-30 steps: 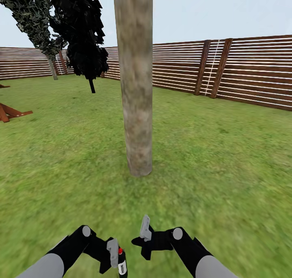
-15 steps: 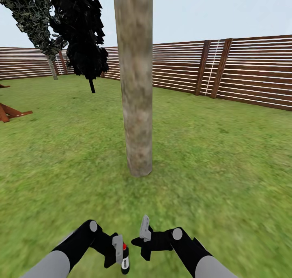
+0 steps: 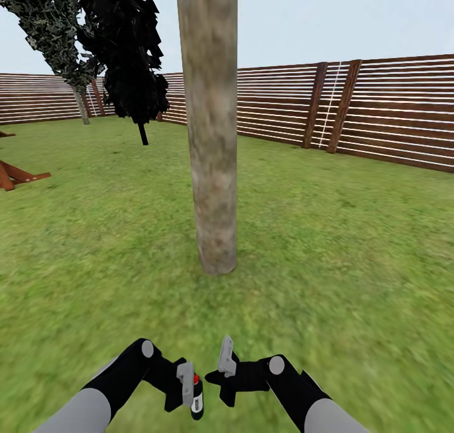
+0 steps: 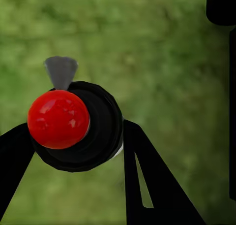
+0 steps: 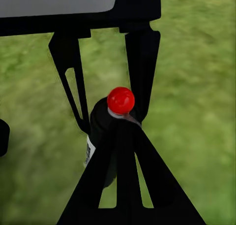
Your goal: In the garden, pick up the pesticide atomizer on the floor and spray pesticide onto both trees until each tree trunk is fully covered.
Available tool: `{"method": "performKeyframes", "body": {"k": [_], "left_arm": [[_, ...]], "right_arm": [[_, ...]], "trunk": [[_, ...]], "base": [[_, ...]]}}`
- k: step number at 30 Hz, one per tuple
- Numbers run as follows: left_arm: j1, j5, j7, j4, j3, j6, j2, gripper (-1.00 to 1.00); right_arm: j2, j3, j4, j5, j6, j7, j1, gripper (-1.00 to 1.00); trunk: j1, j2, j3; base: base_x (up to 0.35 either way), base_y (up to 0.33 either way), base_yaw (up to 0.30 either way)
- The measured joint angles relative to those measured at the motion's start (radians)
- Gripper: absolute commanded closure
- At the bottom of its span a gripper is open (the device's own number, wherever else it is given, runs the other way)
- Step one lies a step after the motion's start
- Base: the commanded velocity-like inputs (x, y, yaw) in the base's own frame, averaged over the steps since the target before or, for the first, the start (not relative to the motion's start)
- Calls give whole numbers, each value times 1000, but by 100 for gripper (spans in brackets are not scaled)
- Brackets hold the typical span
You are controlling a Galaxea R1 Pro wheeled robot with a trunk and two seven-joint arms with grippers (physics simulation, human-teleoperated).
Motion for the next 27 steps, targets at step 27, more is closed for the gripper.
{"method": "performKeyframes", "body": {"k": [27], "left_arm": [[-8, -19, -45, -2, -30, -2, -21, 100]], "right_arm": [[-1, 0, 0, -1, 2, -1, 0, 100]], "trunk": [[0, 0, 0]], "base": [[0, 0, 0]]}}
